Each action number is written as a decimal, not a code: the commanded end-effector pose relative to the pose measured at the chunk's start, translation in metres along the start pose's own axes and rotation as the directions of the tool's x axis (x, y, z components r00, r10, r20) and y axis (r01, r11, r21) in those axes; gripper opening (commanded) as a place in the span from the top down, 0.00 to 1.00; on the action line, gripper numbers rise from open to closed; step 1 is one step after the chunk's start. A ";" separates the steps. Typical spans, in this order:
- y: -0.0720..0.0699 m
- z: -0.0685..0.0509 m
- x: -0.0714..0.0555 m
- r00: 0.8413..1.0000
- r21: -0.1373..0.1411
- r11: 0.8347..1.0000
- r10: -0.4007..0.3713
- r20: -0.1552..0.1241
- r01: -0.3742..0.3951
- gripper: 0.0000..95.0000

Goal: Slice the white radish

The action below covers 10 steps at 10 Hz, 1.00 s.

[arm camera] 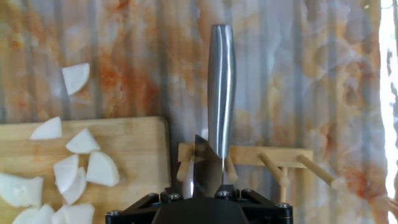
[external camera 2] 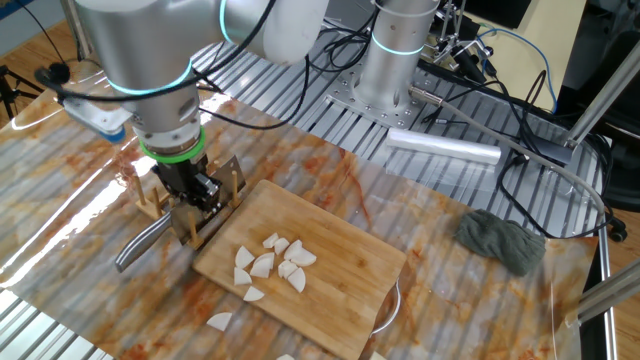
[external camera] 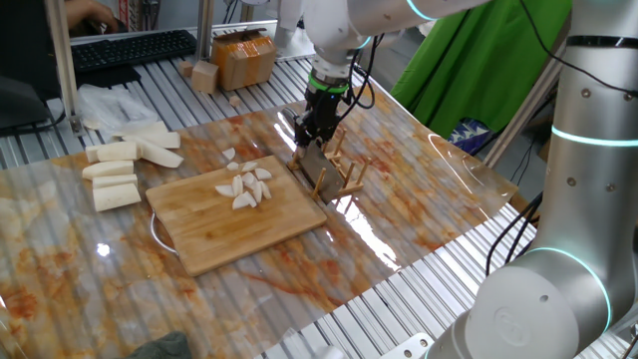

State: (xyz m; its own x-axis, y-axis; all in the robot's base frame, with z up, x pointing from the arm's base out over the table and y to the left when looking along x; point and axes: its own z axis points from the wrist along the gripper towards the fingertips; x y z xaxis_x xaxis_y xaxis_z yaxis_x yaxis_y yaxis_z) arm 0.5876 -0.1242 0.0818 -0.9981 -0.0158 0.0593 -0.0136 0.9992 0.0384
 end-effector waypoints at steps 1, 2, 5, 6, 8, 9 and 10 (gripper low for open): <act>0.005 -0.016 0.002 0.999 -0.007 0.999 -0.033 -0.027 0.032 0.60; 0.012 -0.028 0.003 0.998 -0.012 0.999 -0.044 -0.046 0.043 0.80; 0.045 -0.057 0.003 0.996 -0.013 0.998 -0.067 -0.067 0.066 0.80; 0.059 -0.064 0.002 0.995 -0.015 0.997 -0.080 -0.065 0.079 1.00; 0.084 -0.075 0.003 0.995 -0.008 0.997 -0.077 -0.065 0.077 1.00; 0.091 -0.078 0.004 0.995 -0.007 0.997 -0.076 -0.063 0.075 1.00; 0.099 -0.081 0.005 0.996 -0.006 0.998 -0.070 -0.062 0.070 1.00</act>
State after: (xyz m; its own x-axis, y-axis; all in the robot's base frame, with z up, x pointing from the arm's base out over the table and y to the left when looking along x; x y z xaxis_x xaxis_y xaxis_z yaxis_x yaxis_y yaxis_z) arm 0.5854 -0.0251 0.1681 -0.9894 -0.0851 0.1173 -0.0799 0.9956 0.0479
